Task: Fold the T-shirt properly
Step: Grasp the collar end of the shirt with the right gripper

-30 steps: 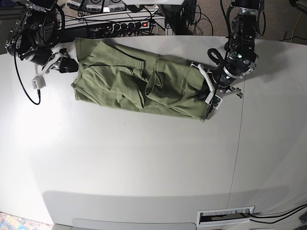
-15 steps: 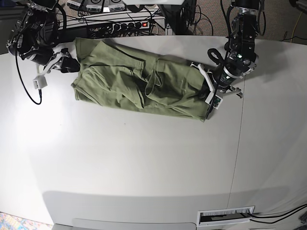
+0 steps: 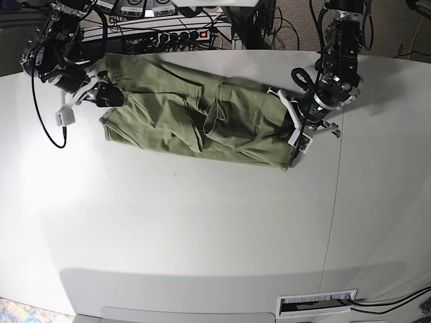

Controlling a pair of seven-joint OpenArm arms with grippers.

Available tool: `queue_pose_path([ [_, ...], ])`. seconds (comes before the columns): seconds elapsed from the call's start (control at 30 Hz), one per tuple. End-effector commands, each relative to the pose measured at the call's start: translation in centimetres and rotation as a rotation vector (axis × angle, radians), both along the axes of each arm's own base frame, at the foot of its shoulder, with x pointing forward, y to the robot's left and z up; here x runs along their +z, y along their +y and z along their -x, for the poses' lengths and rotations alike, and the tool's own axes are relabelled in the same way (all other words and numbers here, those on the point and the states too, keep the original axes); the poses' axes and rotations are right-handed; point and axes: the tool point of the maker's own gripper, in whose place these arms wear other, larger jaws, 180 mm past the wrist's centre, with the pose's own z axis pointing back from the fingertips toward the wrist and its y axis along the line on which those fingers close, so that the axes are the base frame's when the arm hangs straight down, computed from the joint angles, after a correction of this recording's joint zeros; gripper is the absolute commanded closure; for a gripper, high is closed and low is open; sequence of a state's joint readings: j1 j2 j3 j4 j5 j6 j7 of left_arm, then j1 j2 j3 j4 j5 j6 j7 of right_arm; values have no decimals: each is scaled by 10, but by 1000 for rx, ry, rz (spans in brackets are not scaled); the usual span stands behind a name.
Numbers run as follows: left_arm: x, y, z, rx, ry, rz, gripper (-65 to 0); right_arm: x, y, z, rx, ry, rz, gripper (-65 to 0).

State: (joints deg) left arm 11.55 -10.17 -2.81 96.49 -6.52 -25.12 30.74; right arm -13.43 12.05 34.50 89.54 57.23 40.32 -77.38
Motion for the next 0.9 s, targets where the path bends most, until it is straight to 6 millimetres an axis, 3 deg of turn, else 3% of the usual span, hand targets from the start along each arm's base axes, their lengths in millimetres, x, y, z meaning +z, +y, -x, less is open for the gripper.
queue_pose_path([
  [0.0,3,-1,-1,-11,-9,-2,0,-8,0,7,17,49,22,-264],
  [0.3,3,-1,-1,-11,-10,-1,0,-34,46,15,126,118,-62,-264],
  [0.47,3,-1,-1,-11,-11,-1,0,-35,48,16,141,127,-61,-258],
  [0.67,3,-1,-1,-11,-11,-1,0,-30,54,19,159,131,-103,0],
  [0.77,4,-4,0,-25,-9,14,0,-23,57,15,159,104,-126,0],
  [0.87,8,-21,9,-107,8,86,0,-9,51,6,145,49,-110,0],
])
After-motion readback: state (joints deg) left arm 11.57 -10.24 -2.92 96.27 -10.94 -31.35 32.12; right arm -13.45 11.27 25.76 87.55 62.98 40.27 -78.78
